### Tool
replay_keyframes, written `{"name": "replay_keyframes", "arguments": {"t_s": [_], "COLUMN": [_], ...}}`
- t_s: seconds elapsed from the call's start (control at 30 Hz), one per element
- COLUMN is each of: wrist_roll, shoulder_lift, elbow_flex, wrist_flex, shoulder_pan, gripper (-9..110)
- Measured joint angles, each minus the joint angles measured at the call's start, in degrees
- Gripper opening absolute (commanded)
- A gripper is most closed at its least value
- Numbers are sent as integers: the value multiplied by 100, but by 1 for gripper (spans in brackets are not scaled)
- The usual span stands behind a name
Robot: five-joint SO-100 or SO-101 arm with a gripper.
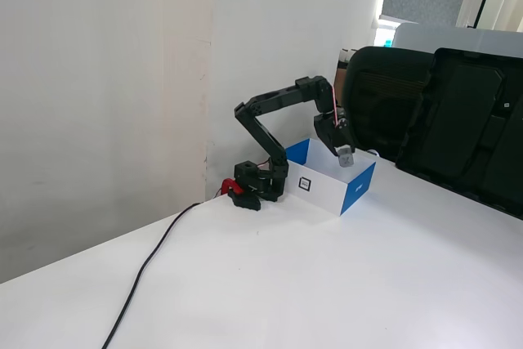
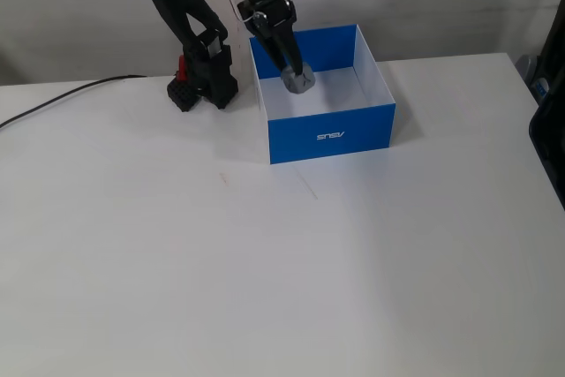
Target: Grasp the gray block and put it in the box.
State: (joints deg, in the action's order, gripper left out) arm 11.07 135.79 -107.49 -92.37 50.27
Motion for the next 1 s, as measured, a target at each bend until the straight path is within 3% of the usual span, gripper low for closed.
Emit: {"name": "replay_keyframes", "arguments": {"t_s": [0.47, 0.57, 0.7, 0.93, 1.0], "wrist_roll": [0, -9, 0, 0, -9], "shoulder_lift": [-88, -123, -123, -123, -123], "elbow_flex": [-686, -729, -809, -923, -932], "wrist_flex": [-360, -360, -281, -114, -79], "shoulder_pan": [1020, 1125, 1151, 1143, 1072], "gripper": [0, 25, 41, 38, 31]}}
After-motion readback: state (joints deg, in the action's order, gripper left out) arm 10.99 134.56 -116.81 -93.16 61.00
